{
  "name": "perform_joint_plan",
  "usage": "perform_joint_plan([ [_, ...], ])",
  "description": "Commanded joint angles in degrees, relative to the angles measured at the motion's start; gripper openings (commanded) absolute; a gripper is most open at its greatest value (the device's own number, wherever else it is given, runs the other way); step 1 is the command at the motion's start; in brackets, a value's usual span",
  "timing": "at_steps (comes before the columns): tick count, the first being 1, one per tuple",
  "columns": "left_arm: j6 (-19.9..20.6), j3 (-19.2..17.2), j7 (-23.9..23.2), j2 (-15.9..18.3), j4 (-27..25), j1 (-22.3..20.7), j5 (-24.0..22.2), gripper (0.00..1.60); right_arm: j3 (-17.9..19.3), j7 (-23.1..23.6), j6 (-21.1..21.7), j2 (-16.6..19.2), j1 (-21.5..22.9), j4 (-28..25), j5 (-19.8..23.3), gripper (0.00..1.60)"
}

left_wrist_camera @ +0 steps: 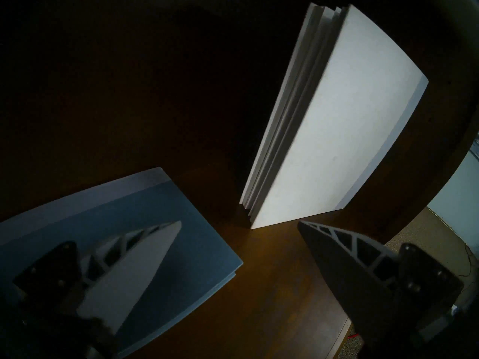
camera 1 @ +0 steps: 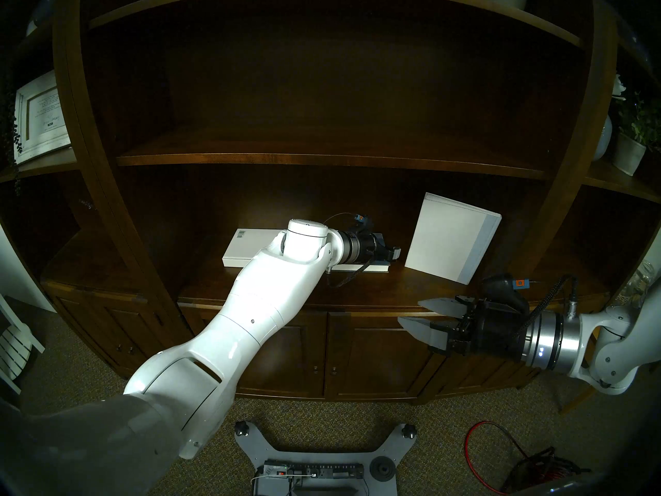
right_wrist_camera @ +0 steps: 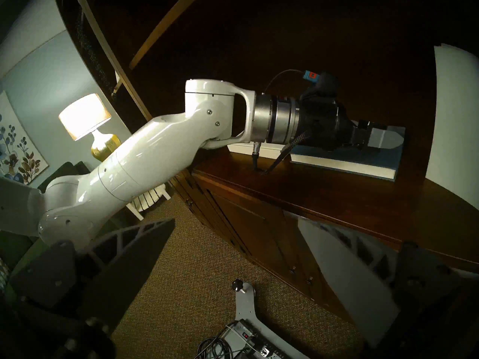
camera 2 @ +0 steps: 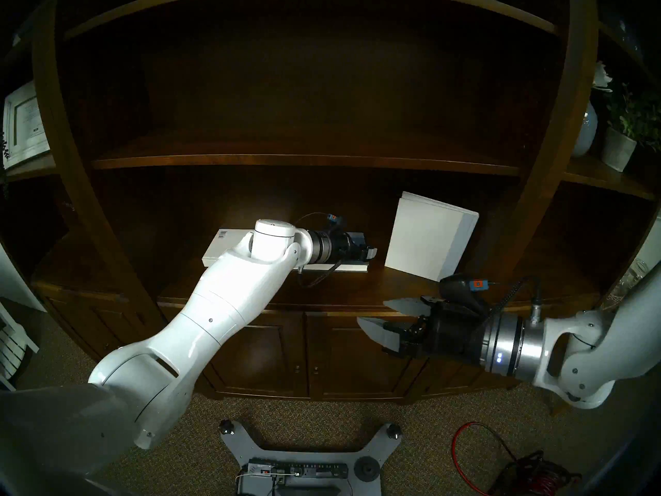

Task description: Close the books and align them horizontally on the shelf

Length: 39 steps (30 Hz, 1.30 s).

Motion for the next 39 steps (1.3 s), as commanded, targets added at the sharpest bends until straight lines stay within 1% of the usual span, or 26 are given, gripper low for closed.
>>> perform_joint_plan([
  [1, -0.7, -0.1, -1.6, -3.8, 1.4, -6.0, 0.6, 1.6, 0.4, 0.1, -0.2, -0.1, 0.4, 0.0, -0.1, 1.6],
  [3, -0.8, -0.2, -2.4, -4.5, 3.2, -7.1, 1.0, 1.6, 0.4, 0.1, -0.2, -0.1, 0.4, 0.0, -0.1, 1.6],
  [11, -1.2, -0.5, -4.2, -5.5, 6.9, -9.5, 1.7, 1.6, 0.4, 0.1, -0.2, 0.0, 0.4, 0.0, -0.1, 1.6],
  [12, -1.2, -0.3, -4.6, -5.7, 8.0, -10.5, 1.8, 1.6, 0.4, 0.1, -0.2, 0.0, 0.4, 0.0, -0.1, 1.6],
  [14, -1.4, -0.5, -5.1, -5.9, 8.7, -10.8, 1.9, 1.6, 0.4, 0.1, -0.2, 0.0, 0.4, 0.0, -0.1, 1.6],
  [15, -1.3, -0.2, -5.5, -6.0, 9.8, -12.0, 2.0, 1.6, 0.4, 0.1, -0.2, 0.0, 0.4, 0.0, -0.1, 1.6],
  [16, -1.8, -0.7, -5.6, -6.2, 9.4, -10.6, 2.2, 1.6, 0.4, 0.1, -0.2, 0.0, 0.4, 0.0, -0.1, 1.6],
  [18, -1.5, -0.2, -6.4, -6.5, 11.3, -12.8, 2.3, 1.6, 0.4, 0.1, -0.2, 0.0, 0.4, 0.0, -0.1, 1.6],
  [19, -1.7, -0.2, -6.6, -6.7, 11.6, -12.8, 2.4, 1.6, 0.4, 0.1, -0.2, 0.0, 0.4, 0.0, -0.1, 1.6],
  [20, -2.0, -0.5, -6.7, -6.9, 11.5, -11.9, 2.6, 1.6, 0.4, 0.1, -0.2, 0.0, 0.4, 0.0, -0.1, 1.6],
  [21, -1.8, 0.0, -7.1, -7.1, 12.9, -13.5, 2.7, 1.6, 0.4, 0.1, -0.2, 0.0, 0.4, 0.0, -0.1, 1.6],
  [22, -2.1, -0.1, -7.2, -7.2, 13.0, -13.0, 2.9, 1.6, 0.4, 0.1, -0.2, 0.0, 0.4, 0.0, -0.1, 1.6],
  [29, -2.6, 0.7, -8.8, -8.7, 17.3, -15.7, 3.6, 1.6, 0.4, 0.1, -0.2, 0.0, 0.4, 0.0, -0.1, 1.6],
  [30, -3.0, 0.5, -8.9, -8.9, 17.2, -15.0, 3.8, 1.6, 0.4, 0.1, -0.2, 0.0, 0.4, 0.0, -0.1, 1.6],
  [31, -2.9, 0.9, -9.2, -9.2, 18.3, -16.3, 3.9, 1.6, 0.4, 0.1, -0.2, 0.0, 0.4, 0.0, -0.1, 1.6],
  [39, -4.0, 2.4, -10.8, -11.5, 21.7, -18.1, 4.9, 1.6, 0.4, 0.1, -0.2, 0.0, 0.4, 0.0, -0.1, 1.6],
])
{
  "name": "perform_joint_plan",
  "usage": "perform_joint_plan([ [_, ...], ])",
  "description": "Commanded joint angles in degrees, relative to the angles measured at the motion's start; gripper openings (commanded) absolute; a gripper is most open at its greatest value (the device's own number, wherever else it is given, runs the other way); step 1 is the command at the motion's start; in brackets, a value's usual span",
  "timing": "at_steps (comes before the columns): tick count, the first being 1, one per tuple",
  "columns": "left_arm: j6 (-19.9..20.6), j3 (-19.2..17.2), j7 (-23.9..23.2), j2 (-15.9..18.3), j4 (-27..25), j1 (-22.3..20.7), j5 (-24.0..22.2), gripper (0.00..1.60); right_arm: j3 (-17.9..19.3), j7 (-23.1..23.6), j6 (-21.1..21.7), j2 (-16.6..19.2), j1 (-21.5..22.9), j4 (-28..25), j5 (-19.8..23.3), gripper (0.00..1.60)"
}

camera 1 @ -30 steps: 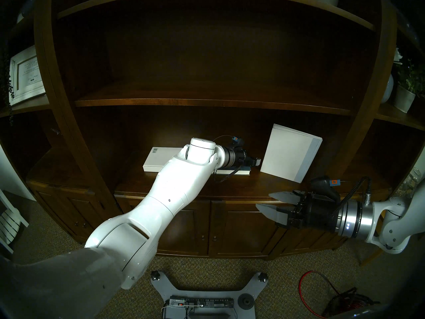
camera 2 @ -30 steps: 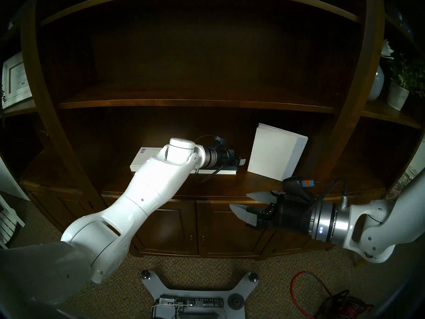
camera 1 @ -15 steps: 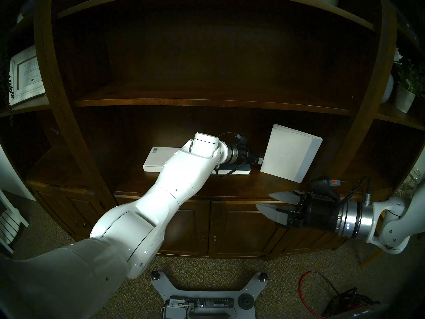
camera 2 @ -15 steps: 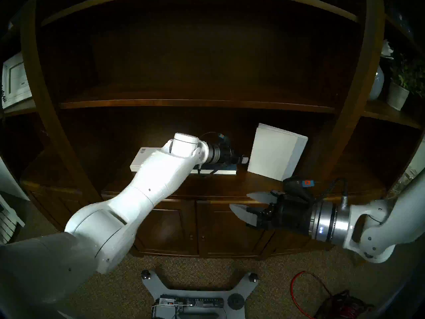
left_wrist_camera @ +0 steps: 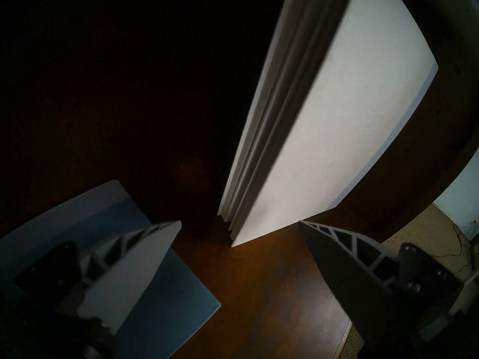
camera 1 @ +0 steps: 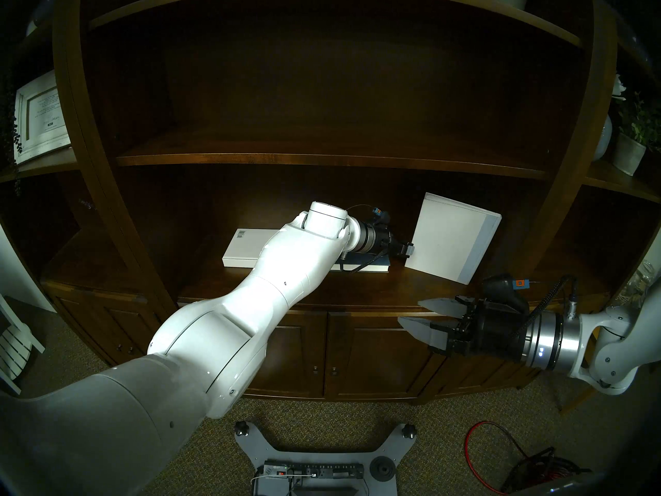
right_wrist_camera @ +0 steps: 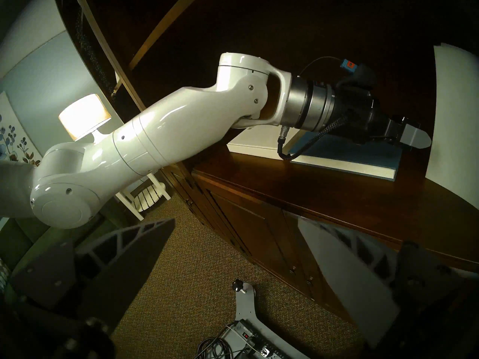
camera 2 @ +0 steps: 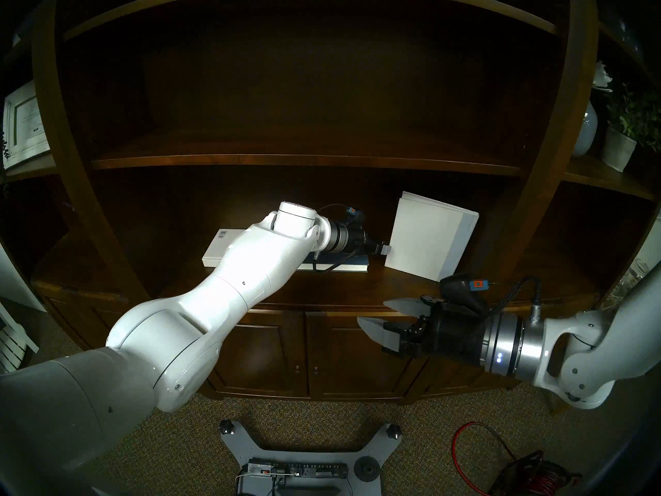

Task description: Close the books and align them horizontally on the shelf

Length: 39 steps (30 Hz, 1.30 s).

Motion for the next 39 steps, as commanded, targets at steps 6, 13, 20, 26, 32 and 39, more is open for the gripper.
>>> perform_joint_plan([
  [6, -2.9, 2.3, -2.7, -5.1, 2.8, -6.8, 1.1, 1.6, 0.4, 0.1, -0.2, 0.0, 0.4, 0.0, -0.1, 1.6],
  [13, -4.5, 3.7, -3.6, -6.1, 5.3, -8.1, 2.1, 1.6, 0.4, 0.1, -0.2, 0.0, 0.4, 0.0, -0.1, 1.6],
  [20, -6.3, 4.7, -4.4, -6.7, 7.6, -9.2, 3.1, 1.6, 0.4, 0.1, -0.2, 0.0, 0.4, 0.0, -0.1, 1.6],
  [26, -7.5, 5.4, -4.8, -7.0, 9.5, -10.3, 4.0, 1.6, 0.4, 0.1, -0.2, 0.0, 0.4, 0.0, -0.1, 1.6],
  [32, -9.0, 5.8, -5.2, -6.9, 11.6, -11.9, 5.0, 1.6, 0.4, 0.1, -0.2, 0.1, 0.4, 0.0, -0.1, 1.6],
  [39, -10.1, 5.7, -5.6, -7.0, 13.1, -13.4, 5.8, 1.6, 0.4, 0.1, -0.2, 0.1, 0.4, 0.0, -0.1, 1.6],
])
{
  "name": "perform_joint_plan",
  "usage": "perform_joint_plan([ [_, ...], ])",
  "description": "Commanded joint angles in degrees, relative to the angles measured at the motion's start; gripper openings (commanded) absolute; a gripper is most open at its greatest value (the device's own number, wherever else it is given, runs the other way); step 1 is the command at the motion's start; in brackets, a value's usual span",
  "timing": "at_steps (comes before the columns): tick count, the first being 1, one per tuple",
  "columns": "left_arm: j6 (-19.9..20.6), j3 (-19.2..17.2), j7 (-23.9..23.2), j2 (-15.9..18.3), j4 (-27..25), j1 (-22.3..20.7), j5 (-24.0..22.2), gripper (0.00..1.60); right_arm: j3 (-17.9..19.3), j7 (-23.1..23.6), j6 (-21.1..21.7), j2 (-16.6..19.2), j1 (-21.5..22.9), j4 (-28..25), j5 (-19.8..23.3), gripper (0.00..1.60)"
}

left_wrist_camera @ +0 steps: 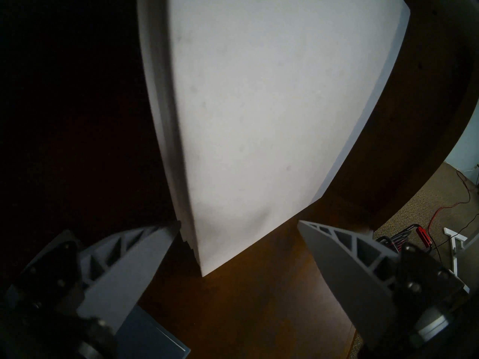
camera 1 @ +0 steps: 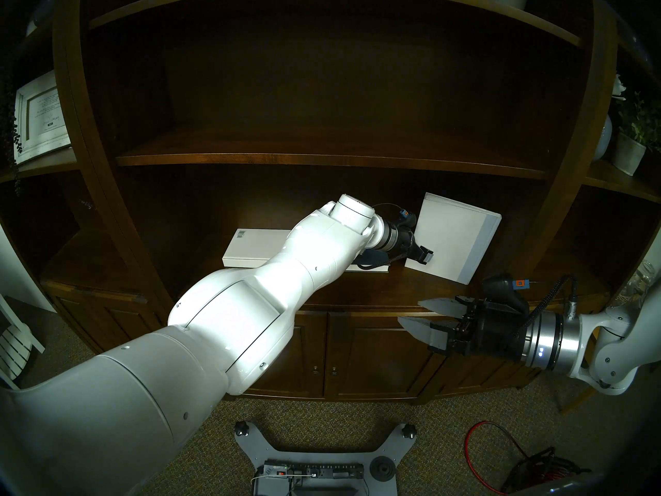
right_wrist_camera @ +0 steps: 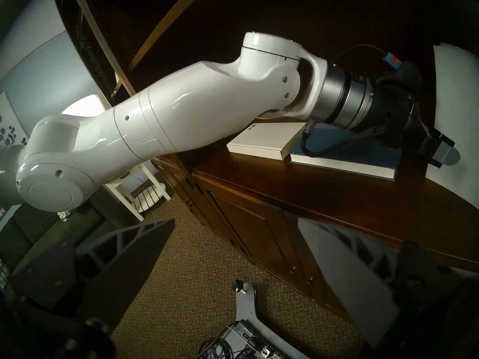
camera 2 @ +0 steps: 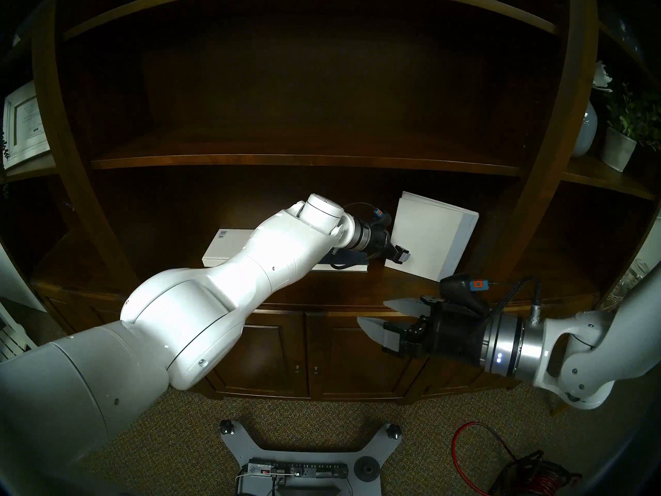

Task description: Close the books and align them horizontally on the shelf

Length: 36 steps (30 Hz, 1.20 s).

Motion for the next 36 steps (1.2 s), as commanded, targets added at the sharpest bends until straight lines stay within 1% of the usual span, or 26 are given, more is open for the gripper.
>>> perform_joint_plan([
  [1, -2.5, -0.5, -0.6, -1.2, 0.3, -5.4, 0.4, 1.6, 0.4, 0.1, -0.2, -0.1, 0.4, 0.0, -0.1, 1.6],
  [16, -5.6, -0.5, -0.9, -1.6, 3.4, -7.2, 2.3, 1.6, 0.4, 0.1, -0.2, 0.0, 0.4, 0.0, -0.1, 1.6],
  [31, -8.6, -0.5, -1.1, -4.1, 6.0, -6.8, 3.6, 1.6, 0.4, 0.1, -0.2, 0.0, 0.4, 0.0, -0.1, 1.6],
  [35, -9.4, -0.6, -1.3, -4.6, 6.6, -6.8, 3.7, 1.43, 0.4, 0.1, -0.2, 0.0, 0.4, 0.0, -0.1, 1.6],
  [36, -9.5, -0.6, -1.4, -4.7, 6.7, -6.8, 3.7, 1.31, 0.4, 0.1, -0.2, 0.0, 0.4, 0.0, -0.1, 1.6],
])
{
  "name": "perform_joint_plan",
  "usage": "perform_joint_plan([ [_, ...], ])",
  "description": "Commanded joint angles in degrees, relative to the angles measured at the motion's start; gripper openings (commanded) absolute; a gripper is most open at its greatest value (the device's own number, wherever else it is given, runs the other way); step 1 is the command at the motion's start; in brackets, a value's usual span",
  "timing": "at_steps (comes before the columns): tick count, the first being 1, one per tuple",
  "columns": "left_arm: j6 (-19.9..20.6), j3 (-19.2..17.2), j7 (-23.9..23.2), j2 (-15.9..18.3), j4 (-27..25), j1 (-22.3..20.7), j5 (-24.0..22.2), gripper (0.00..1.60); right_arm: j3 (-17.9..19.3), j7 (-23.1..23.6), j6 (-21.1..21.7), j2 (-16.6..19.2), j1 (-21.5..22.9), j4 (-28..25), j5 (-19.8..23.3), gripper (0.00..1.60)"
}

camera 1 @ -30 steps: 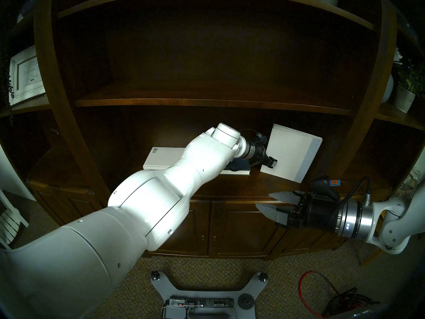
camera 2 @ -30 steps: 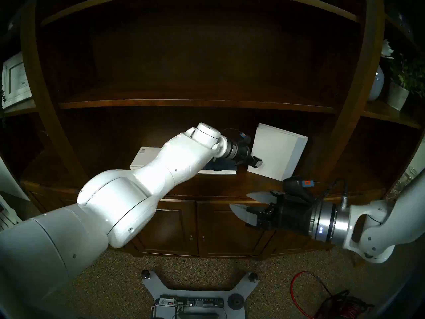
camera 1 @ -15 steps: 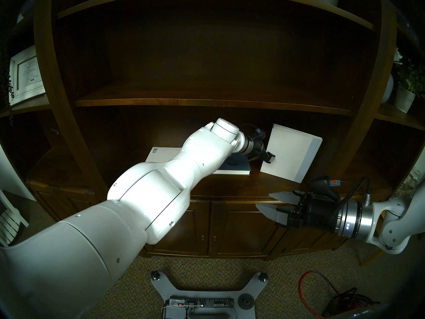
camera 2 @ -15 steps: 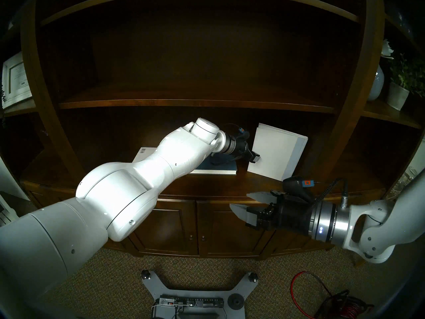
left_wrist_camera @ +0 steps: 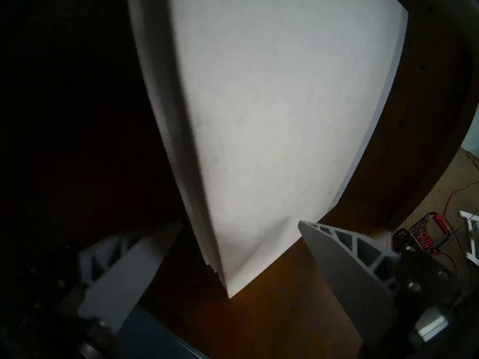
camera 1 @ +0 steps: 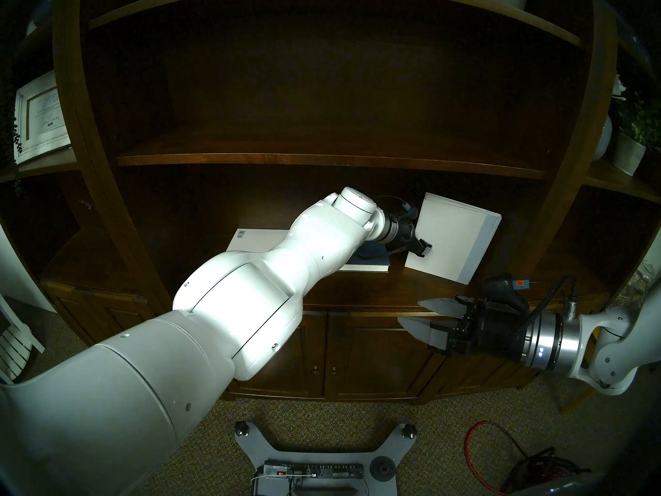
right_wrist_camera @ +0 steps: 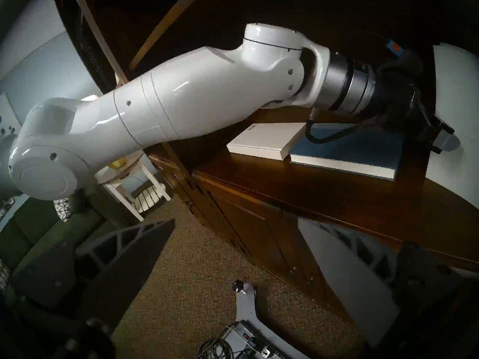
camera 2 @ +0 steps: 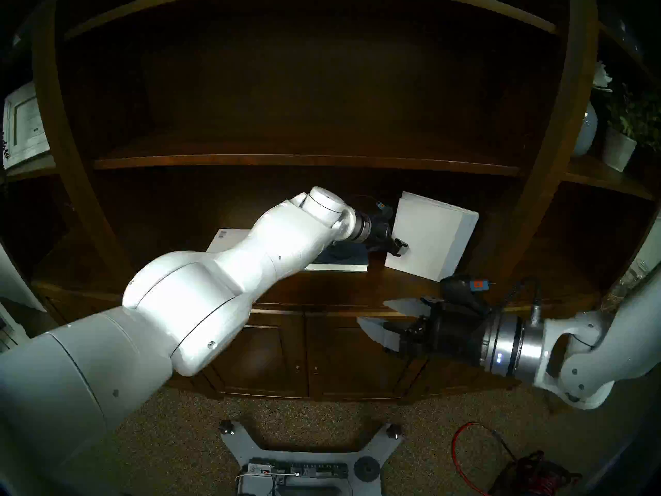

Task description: Close the books and align them horizontally on the shelf

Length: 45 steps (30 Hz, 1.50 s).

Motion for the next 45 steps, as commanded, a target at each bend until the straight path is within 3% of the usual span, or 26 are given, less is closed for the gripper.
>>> perform_joint_plan([
  [1, -2.3, -0.5, -0.1, -2.1, 0.0, -2.9, -0.3, 1.27, 0.4, 0.1, -0.2, -0.1, 0.4, 0.0, -0.1, 1.6],
  [12, -5.2, -1.1, -1.9, -1.8, 1.8, -3.1, -0.7, 0.67, 0.5, 0.2, -0.2, -0.1, 0.5, 0.0, -0.1, 1.6],
  [13, -5.5, -1.2, -2.2, -1.7, 1.9, -3.2, -0.8, 0.44, 0.5, 0.2, -0.2, -0.1, 0.5, 0.0, -0.1, 1.6],
  [16, -6.6, -1.4, -3.4, -1.3, 2.4, -3.2, -0.8, 0.02, 0.5, 0.2, -0.3, -0.1, 0.6, 0.0, -0.2, 1.6],
  [25, -10.8, -2.0, -9.1, 0.1, 3.5, -3.1, -1.2, 0.0, 0.6, 0.2, -0.3, -0.2, 0.7, 0.0, -0.2, 1.6],
  [40, -23.0, -2.5, -26.4, 3.1, 4.4, -0.9, -2.0, 0.0, 0.6, 0.3, -0.5, -0.4, 0.9, -0.1, -0.5, 1.6],
  [45, -25.9, -2.8, -29.9, 3.6, 4.9, -0.7, -2.4, 0.0, 0.6, 0.3, -0.5, -0.4, 1.0, -0.1, -0.5, 1.6],
])
